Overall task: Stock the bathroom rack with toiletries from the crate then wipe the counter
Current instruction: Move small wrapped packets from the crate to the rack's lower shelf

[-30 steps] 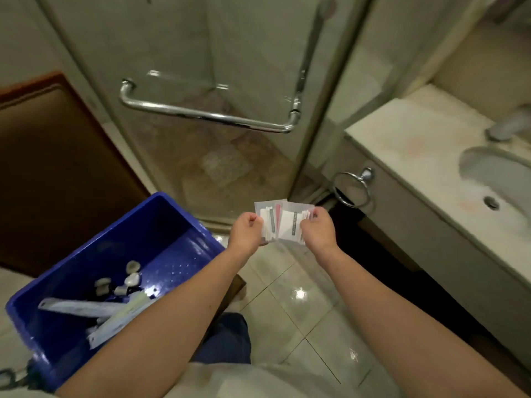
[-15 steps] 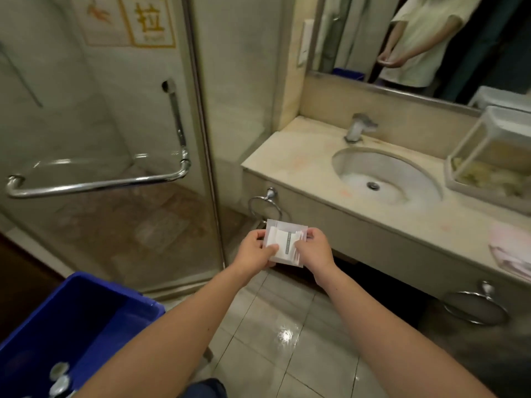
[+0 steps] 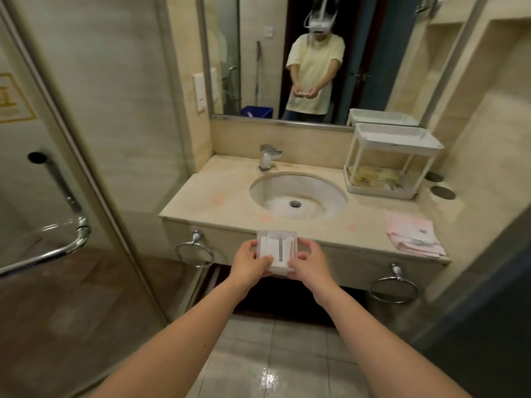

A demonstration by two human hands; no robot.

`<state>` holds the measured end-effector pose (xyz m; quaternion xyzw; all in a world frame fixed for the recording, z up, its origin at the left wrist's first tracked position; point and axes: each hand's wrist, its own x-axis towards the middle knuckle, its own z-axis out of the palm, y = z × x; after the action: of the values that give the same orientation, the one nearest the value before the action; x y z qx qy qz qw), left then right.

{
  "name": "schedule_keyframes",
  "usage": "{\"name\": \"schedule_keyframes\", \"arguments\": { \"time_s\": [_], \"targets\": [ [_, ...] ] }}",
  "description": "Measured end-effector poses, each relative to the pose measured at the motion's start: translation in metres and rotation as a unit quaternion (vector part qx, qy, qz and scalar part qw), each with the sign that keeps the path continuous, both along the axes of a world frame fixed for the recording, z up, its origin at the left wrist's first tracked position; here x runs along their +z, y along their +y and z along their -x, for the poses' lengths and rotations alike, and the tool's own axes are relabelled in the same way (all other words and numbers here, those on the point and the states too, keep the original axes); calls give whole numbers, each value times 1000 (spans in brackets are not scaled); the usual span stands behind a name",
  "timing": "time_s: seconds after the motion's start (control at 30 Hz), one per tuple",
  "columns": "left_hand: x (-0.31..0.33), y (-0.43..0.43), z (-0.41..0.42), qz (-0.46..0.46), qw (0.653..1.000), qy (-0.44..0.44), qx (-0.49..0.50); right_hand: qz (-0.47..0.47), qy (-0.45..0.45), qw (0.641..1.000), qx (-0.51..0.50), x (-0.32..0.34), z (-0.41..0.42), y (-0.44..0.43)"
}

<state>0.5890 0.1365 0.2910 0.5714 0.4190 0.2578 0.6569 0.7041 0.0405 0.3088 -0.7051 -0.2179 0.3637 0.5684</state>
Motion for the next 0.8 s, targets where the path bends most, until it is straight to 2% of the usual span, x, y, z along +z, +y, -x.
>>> {"name": "schedule_keyframes", "arguments": {
  "time_s": [0.17,0.43,0.8],
  "targets": [
    [15,-8,-53,-57,996,28,-64,-25,-23,997,-75,6,-42,-21],
    [25,-4,-131,-170,966,62,-185,-8,-52,984,-172,11,-111,-38],
    [9,50,-277,-181,948,80,-251,38,-58,967,-245,-2,-235,1]
  ]
}}
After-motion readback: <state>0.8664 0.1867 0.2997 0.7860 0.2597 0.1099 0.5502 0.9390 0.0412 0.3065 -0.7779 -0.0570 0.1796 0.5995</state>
